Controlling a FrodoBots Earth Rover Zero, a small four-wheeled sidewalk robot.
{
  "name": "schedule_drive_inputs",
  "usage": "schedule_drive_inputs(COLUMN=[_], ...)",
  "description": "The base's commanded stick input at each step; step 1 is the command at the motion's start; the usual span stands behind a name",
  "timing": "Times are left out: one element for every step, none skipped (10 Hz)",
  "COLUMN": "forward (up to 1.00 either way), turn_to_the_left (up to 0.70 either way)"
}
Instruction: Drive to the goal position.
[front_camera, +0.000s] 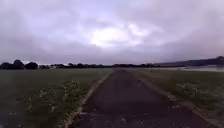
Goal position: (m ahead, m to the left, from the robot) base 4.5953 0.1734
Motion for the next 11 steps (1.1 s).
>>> schedule_drive_inputs(forward=[0.5,0.5,0.5,0.5,0.5,0.5,0.5,0.5,0.5,0.5,0.5], turn_to_the_left=[0.0,0.0,0.0,0.0,0.0,0.0,0.0,0.0,0.0,0.0,0.0])
